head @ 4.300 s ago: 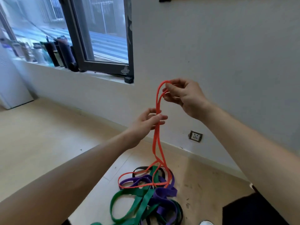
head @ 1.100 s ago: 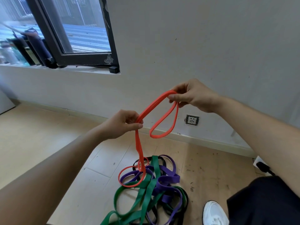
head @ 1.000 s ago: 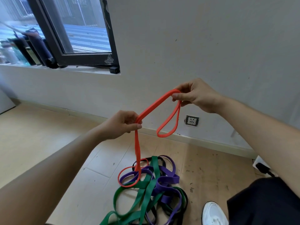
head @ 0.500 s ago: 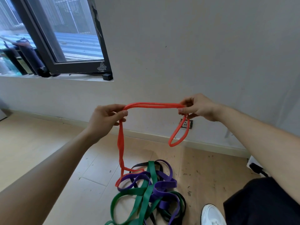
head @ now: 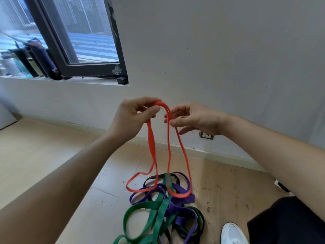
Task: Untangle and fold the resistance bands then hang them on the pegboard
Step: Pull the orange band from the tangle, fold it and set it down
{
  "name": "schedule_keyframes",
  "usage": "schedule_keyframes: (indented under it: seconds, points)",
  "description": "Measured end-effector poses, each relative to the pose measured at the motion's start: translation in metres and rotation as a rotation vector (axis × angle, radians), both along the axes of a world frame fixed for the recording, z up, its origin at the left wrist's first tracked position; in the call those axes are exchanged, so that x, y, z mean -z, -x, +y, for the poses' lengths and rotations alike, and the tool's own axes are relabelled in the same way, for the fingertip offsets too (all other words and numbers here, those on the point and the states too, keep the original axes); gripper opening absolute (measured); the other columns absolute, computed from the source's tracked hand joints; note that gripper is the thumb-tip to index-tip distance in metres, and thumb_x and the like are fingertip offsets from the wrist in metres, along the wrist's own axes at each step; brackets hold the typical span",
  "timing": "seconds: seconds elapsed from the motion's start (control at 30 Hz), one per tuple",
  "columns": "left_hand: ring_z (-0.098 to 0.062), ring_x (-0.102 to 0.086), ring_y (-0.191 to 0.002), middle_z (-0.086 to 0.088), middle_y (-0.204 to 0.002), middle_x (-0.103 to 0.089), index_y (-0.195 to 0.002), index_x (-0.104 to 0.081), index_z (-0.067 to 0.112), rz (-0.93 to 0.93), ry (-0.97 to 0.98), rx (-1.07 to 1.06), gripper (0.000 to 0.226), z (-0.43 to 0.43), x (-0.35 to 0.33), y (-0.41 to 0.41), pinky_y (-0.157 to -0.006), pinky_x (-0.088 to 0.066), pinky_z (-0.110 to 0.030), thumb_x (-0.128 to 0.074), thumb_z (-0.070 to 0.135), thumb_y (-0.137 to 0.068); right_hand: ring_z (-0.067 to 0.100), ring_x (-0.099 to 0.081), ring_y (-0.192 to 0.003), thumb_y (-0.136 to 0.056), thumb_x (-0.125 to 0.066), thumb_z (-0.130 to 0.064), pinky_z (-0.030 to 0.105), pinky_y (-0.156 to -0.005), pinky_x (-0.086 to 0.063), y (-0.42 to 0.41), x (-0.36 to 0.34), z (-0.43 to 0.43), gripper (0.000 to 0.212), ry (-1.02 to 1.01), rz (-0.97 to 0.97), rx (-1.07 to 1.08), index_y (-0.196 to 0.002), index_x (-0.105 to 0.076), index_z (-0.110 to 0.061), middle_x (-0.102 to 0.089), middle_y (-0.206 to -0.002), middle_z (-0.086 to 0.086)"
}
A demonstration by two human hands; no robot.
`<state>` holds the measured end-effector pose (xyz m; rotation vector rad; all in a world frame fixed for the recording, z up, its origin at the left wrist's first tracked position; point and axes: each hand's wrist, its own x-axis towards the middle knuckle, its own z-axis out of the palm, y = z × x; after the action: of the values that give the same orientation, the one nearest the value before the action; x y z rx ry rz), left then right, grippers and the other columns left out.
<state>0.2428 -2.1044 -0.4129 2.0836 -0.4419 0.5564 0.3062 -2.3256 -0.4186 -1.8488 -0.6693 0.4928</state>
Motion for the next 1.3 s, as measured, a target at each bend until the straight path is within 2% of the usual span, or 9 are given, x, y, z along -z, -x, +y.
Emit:
schedule_keyframes:
  seconds: [0.2,0.4,0.6,0.67,0.77,0.87,0.97,1.07,1.3]
  points:
    - [-0.009,-0.071,-0.083,0.010,-0.093,-0.073,-0.114,-0.071,0.021,0.034,-0.157,0.052,0.018,0.001,0.007,0.002,-0.071,-0.059,-0.022,-0.066,0.021,-0.096,0.015,-0.073,-0.097,-0.093,-0.069,-0.021,0.026,-0.069,-0.059,0.009,-0.005,0.015,0.023,-0.021,-0.147,0.025,-0.111,-0.071,-0.006,-0.075,-0.102,0.009]
    - [-0.015,-0.073,-0.085,-0.002,-0.090,-0.072,-0.105,-0.068,0.017,0.258,-0.200,0.139,0.010,0.013,0.018,0.006,-0.072,-0.060,-0.026,-0.065,0.020,-0.096,0.022,-0.074,-0.089,-0.096,-0.065,-0.012,0.031,-0.067,-0.061,0.010,-0.009,0.015,0.019,-0.081,-0.160,0.021,-0.108,-0.070,0.001,-0.073,-0.093,0.015]
    - [-0.019,-0.075,-0.092,-0.008,-0.094,-0.075,-0.105,-0.065,0.008,0.424,-0.140,0.197,0.012,0.021,0.032,0.006,-0.078,-0.062,-0.035,-0.062,0.016,-0.097,0.019,-0.071,-0.081,-0.096,-0.063,-0.009,0.029,-0.063,-0.060,0.005,-0.022,0.001,0.017,-0.252,-0.199,0.153,-0.106,-0.070,0.003,-0.070,-0.087,0.013]
    - [-0.020,-0.074,-0.090,-0.009,-0.093,-0.074,-0.103,-0.066,0.010,0.431,-0.137,0.197,0.010,0.021,0.036,0.006,-0.076,-0.061,-0.032,-0.063,0.016,-0.096,0.018,-0.071,-0.079,-0.096,-0.063,-0.010,0.029,-0.063,-0.059,0.002,-0.025,-0.005,0.017,-0.301,-0.222,0.201,-0.106,-0.070,0.002,-0.070,-0.086,0.012]
    - [-0.018,-0.071,-0.086,-0.003,-0.090,-0.073,-0.100,-0.071,0.016,0.329,-0.134,0.129,0.008,0.018,0.038,0.003,-0.072,-0.060,-0.027,-0.068,0.017,-0.093,0.017,-0.069,-0.077,-0.096,-0.063,-0.011,0.028,-0.064,-0.059,-0.004,-0.027,-0.013,0.020,-0.338,-0.252,0.282,-0.108,-0.070,0.003,-0.068,-0.086,0.012]
    - [-0.012,-0.070,-0.085,0.003,-0.090,-0.074,-0.102,-0.074,0.022,0.234,-0.080,0.056,0.011,0.015,0.036,0.001,-0.071,-0.059,-0.023,-0.069,0.021,-0.092,0.017,-0.068,-0.077,-0.095,-0.064,-0.012,0.028,-0.063,-0.057,-0.011,-0.026,-0.021,0.017,-0.357,-0.253,0.326,-0.106,-0.071,-0.001,-0.068,-0.084,0.010]
    - [-0.010,-0.071,-0.093,0.005,-0.096,-0.076,-0.106,-0.073,0.027,0.203,-0.053,0.029,0.014,0.015,0.033,-0.001,-0.082,-0.059,-0.025,-0.066,0.025,-0.094,0.016,-0.067,-0.073,-0.095,-0.065,-0.009,0.029,-0.061,-0.057,-0.016,-0.023,-0.027,0.012,-0.394,-0.226,0.338,-0.102,-0.072,-0.004,-0.066,-0.079,0.008]
    - [-0.009,-0.072,-0.094,0.003,-0.093,-0.077,-0.105,-0.074,0.021,0.204,0.025,-0.015,0.013,0.015,0.027,-0.002,-0.088,-0.055,-0.024,-0.065,0.020,-0.096,0.015,-0.066,-0.072,-0.094,-0.065,-0.008,0.030,-0.061,-0.058,-0.020,-0.020,-0.033,0.012,-0.387,-0.213,0.351,-0.103,-0.072,-0.003,-0.065,-0.079,0.009]
    - [-0.022,-0.074,-0.087,-0.010,-0.092,-0.070,-0.108,-0.072,0.016,0.208,0.414,-0.041,0.016,0.010,0.005,0.004,-0.085,-0.062,-0.032,-0.060,0.016,-0.099,0.018,-0.068,-0.078,-0.095,-0.065,-0.009,0.028,-0.060,-0.057,-0.024,0.000,-0.039,0.014,-0.253,-0.107,0.307,-0.105,-0.071,-0.001,-0.068,-0.081,0.011]
